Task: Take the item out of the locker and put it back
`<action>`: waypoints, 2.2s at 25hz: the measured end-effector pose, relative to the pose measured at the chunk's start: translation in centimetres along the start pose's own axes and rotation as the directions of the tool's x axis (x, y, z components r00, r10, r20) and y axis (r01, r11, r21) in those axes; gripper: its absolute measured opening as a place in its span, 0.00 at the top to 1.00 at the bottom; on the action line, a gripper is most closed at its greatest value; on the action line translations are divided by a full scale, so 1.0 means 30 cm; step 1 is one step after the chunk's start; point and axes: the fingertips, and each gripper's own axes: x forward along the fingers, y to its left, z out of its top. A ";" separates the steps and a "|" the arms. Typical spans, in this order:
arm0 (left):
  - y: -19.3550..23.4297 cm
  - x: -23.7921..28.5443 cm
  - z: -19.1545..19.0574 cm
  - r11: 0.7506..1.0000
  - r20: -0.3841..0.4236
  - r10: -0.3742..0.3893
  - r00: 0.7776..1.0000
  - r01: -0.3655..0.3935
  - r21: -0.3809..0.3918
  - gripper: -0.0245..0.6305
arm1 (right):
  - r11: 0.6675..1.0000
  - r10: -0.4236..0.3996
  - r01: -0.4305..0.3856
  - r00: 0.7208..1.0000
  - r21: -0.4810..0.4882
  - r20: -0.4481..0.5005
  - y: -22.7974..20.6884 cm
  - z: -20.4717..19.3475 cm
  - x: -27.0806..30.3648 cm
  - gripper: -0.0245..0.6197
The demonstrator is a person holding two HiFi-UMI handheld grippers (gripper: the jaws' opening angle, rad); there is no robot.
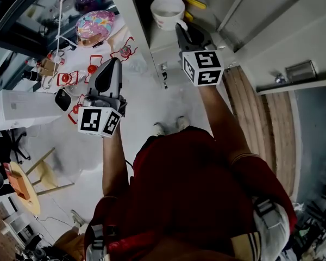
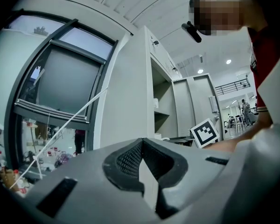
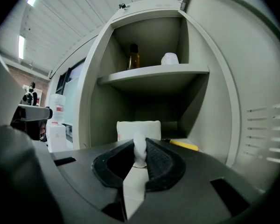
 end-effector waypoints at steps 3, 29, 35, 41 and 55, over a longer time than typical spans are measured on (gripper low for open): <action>-0.016 0.004 0.006 1.000 0.002 -0.010 1.000 0.010 0.005 0.95 | 1.000 0.007 -0.007 1.000 -0.010 0.005 0.005 0.009 -0.010 0.89; -0.091 0.028 0.085 0.995 0.074 -0.098 0.992 0.098 0.000 0.95 | 1.000 0.014 -0.013 0.992 -0.006 0.129 0.010 0.174 -0.255 0.89; -0.128 0.014 0.136 0.992 0.107 -0.126 0.986 0.126 0.007 0.95 | 1.000 0.023 -0.022 0.988 -0.005 0.155 0.032 0.230 -0.359 0.89; -0.155 0.012 0.161 0.987 0.122 -0.160 0.980 0.160 0.015 0.95 | 0.999 0.030 -0.032 0.985 0.008 0.172 0.045 0.269 -0.423 0.89; -0.172 -0.022 0.264 0.982 0.172 -0.191 0.966 0.187 0.039 0.95 | 0.996 0.073 -0.082 0.967 0.026 0.242 0.090 0.432 -0.541 0.89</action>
